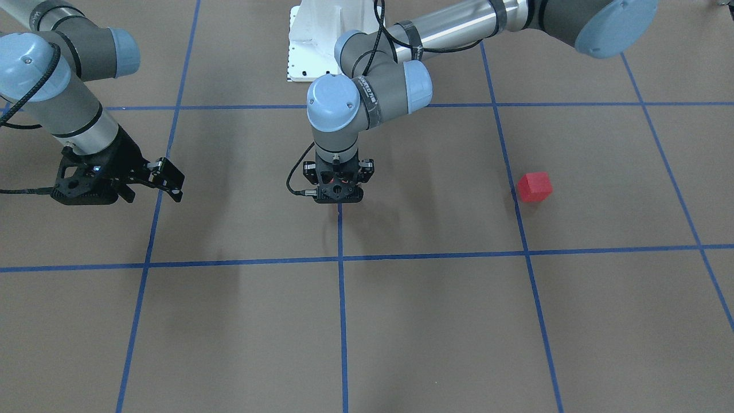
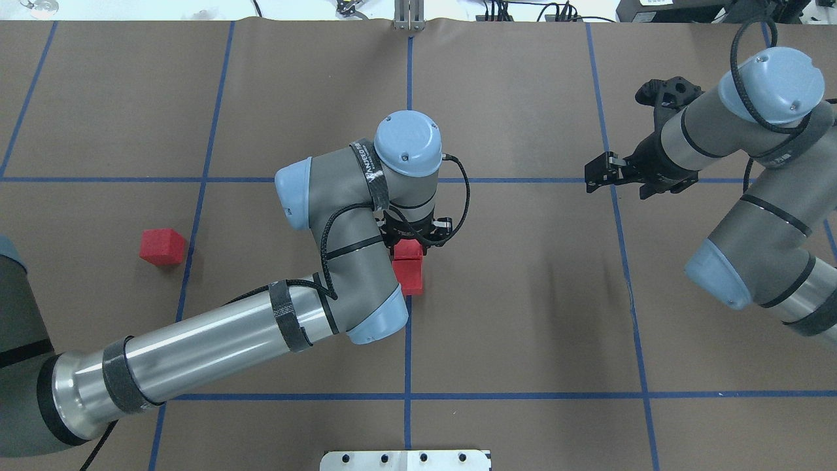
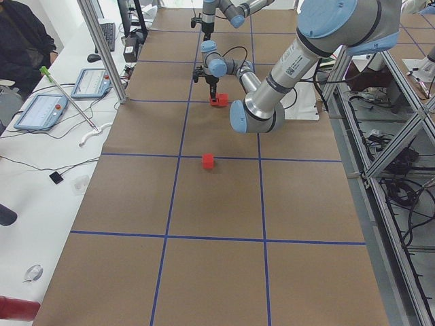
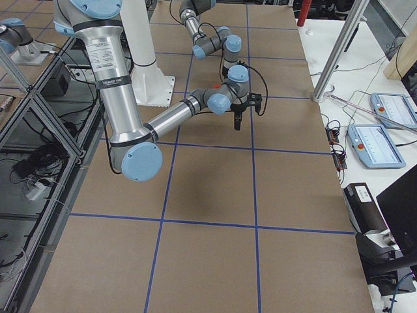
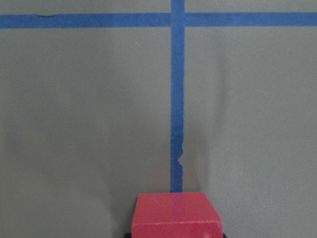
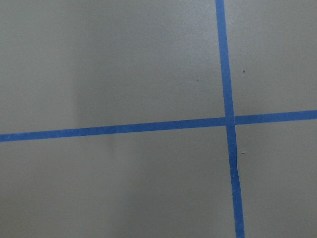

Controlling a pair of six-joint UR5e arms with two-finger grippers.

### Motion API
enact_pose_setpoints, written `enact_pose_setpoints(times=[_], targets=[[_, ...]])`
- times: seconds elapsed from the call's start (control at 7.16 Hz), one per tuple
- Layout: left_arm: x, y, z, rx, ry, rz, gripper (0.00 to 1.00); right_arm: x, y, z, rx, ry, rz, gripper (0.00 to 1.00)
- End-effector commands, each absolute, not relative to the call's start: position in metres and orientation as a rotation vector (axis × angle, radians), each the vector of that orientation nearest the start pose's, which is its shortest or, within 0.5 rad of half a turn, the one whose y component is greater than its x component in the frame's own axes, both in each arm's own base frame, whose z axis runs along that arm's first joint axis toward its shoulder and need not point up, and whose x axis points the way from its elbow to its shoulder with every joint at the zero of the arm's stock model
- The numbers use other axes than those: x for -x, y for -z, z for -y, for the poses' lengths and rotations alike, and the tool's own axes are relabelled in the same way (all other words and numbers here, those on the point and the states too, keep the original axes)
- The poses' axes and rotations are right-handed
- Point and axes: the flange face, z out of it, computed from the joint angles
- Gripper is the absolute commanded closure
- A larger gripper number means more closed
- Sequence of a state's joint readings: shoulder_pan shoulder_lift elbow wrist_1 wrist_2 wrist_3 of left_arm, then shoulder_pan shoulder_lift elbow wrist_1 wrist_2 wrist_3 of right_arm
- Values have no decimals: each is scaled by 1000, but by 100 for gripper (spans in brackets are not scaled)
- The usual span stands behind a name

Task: Form red blocks into L shape at center
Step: 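Place the red cube farther from the robot, touching the center cube, and release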

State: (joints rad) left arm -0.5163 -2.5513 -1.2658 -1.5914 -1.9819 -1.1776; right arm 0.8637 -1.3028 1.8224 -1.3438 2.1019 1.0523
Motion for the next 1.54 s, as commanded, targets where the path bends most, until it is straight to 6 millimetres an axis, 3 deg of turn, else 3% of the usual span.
enact_pose_setpoints(times=[0.0, 0.7, 0.84, 0.98, 1.12, 1.4], targets=[[-645, -160, 473, 54, -27, -788, 100, 317, -374, 498, -74, -125, 882, 1], [-645, -161, 473, 53, -27, -789, 100, 317, -373, 498, -75, -124, 883, 1], [-645, -162, 473, 53, -28, -788, 72, 317, -373, 498, -74, -125, 882, 1], [-646, -162, 472, 54, -29, -788, 31, 317, -373, 498, -74, -125, 882, 1], [-648, -163, 469, 58, -31, -784, 1, 317, -374, 498, -73, -125, 881, 1], [-645, -158, 470, 53, -28, -790, 0, 317, -375, 499, -73, -126, 879, 1]])
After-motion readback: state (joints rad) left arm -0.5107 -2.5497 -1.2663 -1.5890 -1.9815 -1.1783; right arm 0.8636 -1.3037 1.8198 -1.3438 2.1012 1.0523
